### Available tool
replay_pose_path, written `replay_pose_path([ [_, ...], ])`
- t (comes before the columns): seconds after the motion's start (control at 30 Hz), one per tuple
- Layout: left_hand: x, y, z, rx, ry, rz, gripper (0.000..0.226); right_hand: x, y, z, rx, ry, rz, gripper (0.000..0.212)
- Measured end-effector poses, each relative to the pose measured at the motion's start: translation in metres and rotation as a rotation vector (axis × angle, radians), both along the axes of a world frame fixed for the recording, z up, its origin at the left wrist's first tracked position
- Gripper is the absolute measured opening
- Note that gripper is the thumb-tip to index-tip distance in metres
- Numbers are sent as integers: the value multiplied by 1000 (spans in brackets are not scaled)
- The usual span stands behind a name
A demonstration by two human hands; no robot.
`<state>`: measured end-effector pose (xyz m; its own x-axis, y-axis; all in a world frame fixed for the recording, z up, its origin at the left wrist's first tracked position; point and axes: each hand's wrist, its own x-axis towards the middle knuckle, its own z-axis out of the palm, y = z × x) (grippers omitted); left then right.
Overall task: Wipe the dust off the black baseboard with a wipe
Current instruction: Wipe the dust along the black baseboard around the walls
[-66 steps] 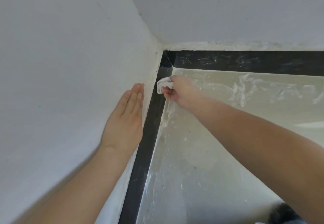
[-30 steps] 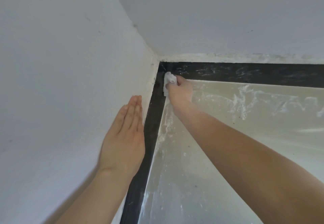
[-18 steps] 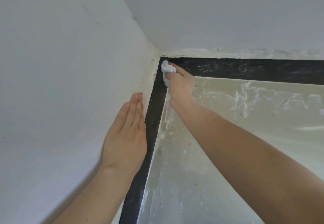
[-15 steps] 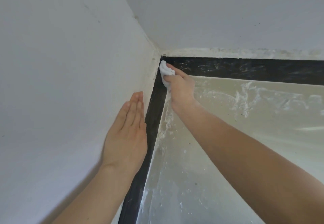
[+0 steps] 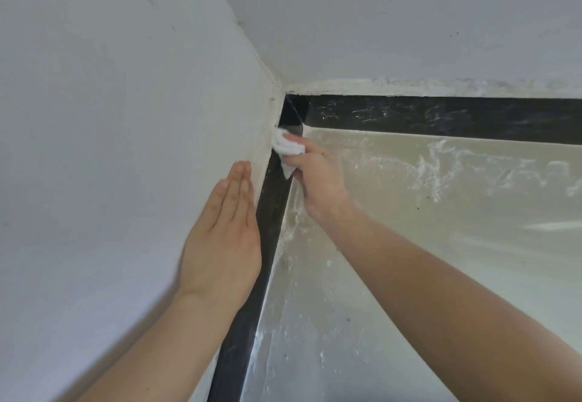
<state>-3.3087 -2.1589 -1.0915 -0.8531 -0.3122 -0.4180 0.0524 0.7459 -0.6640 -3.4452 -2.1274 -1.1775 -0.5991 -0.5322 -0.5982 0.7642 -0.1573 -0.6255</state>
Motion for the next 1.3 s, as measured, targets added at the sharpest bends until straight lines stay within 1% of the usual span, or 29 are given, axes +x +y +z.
replay_pose_path([
  [0.07,-1,0,-1,-30,-30,5,67,18,15,-2,-23,106,72,36],
  [0.13,-1,-1,-2,-55,-36,7,70,31,30,-5,-47,244,219,35],
  [0.17,-3,-1,-1,-63,-45,16,69,34,36,-6,-47,328,340,34],
  [0.23,-7,1,1,-67,-57,41,65,29,45,-5,-3,565,644,31],
  [0.27,-9,2,2,-55,-64,49,63,24,48,-2,23,658,721,28],
  [0.3,-10,3,3,-38,-71,55,64,17,50,3,45,694,692,26],
  [0.33,-11,4,5,-19,-73,62,65,10,51,9,60,663,578,24],
  [0.4,-12,6,9,7,-72,63,67,-4,51,17,35,474,268,27],
  [0.43,-12,6,10,13,-66,59,67,-7,49,18,18,366,159,28],
  [0.5,-10,5,12,14,-55,43,61,2,40,17,29,215,114,27],
  [0.53,-9,4,11,17,-53,35,58,16,36,14,37,177,140,26],
  [0.57,-9,3,11,21,-45,30,58,33,34,12,52,187,179,24],
  [0.6,-9,3,12,24,-36,27,59,50,37,6,85,254,250,23],
  [0.63,-9,3,13,24,-28,25,61,65,43,0,115,372,369,27],
  [0.7,-9,3,13,20,-7,26,64,82,59,-10,127,700,744,34],
  [0.73,-8,1,12,14,12,21,64,81,65,-13,118,802,861,32],
  [0.77,-8,1,12,7,35,2,66,76,68,-13,109,812,854,26],
  [0.8,-6,-2,10,9,56,-18,69,68,67,-12,125,743,732,22],
  [0.87,-4,-5,11,12,70,-15,74,50,55,-7,169,508,367,25],
  [0.9,-4,-5,12,16,67,-13,73,46,50,-4,156,437,268,27],
  [0.93,-5,-4,13,23,72,-27,71,47,46,0,144,428,256,28],
  [0.97,-7,-3,14,32,76,-30,69,54,45,2,134,470,314,28],
  [1.0,-8,-1,13,42,51,-6,67,64,48,2,127,543,434,28],
  [1.07,-10,3,15,56,18,44,67,86,62,1,103,723,769,34],
  [1.1,-11,4,13,59,22,41,66,93,71,-2,92,805,881,38],
  [1.13,-10,2,11,57,15,28,66,91,76,-3,106,848,906,40],
  [1.2,-12,0,10,56,1,10,65,66,78,0,203,887,793,37],
  [1.23,-14,0,12,52,-8,6,65,50,77,3,264,950,740,36],
  [1.3,-22,-2,12,44,-23,2,61,17,76,6,368,1160,742,35],
])
